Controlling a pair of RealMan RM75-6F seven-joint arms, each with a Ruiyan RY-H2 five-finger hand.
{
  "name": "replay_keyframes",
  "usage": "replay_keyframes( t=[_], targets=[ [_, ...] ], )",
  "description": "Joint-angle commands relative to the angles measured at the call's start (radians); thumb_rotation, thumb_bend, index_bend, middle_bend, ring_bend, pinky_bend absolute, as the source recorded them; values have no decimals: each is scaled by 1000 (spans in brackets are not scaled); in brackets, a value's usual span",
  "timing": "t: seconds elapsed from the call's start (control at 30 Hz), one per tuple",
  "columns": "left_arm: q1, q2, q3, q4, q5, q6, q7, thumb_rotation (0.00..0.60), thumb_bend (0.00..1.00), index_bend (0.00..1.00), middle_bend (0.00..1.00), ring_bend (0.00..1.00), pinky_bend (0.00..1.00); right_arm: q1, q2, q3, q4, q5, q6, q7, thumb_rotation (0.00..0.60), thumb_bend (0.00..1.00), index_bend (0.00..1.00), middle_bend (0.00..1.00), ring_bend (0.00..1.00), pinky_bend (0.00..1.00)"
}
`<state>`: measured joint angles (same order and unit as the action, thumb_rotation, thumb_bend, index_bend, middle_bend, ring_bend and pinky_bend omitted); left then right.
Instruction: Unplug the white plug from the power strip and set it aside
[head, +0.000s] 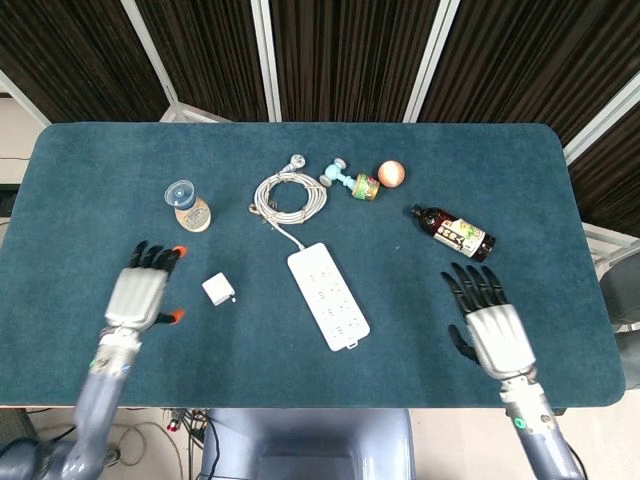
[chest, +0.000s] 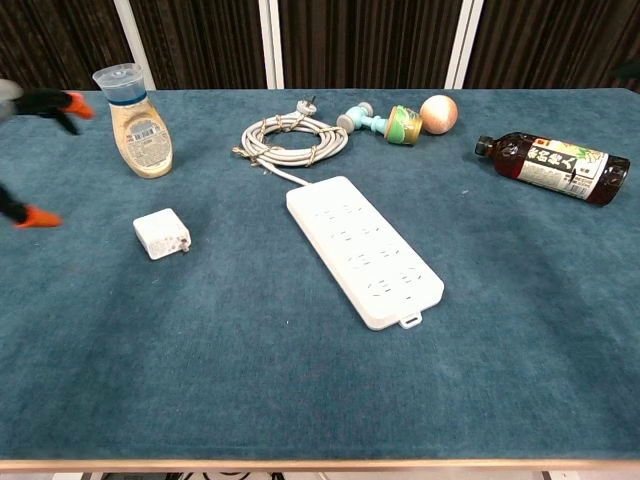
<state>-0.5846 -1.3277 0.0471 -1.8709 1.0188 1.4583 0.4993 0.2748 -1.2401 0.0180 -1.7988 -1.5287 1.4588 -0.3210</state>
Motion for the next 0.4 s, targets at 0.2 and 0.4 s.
replay_keyframes(
  t=[0.2,0.4],
  targets=[
    [180,143,133,-21,240,166,-116,600,48,13,56,7,0,-111,92,-30,46,-50,141,134,600,422,0,0,0,0],
    [271,191,169,47,316,217,-213,600,26,0,12,0,0,-169,135,-36,94,-38,196,215,600,381,0,0,0,0]
  ],
)
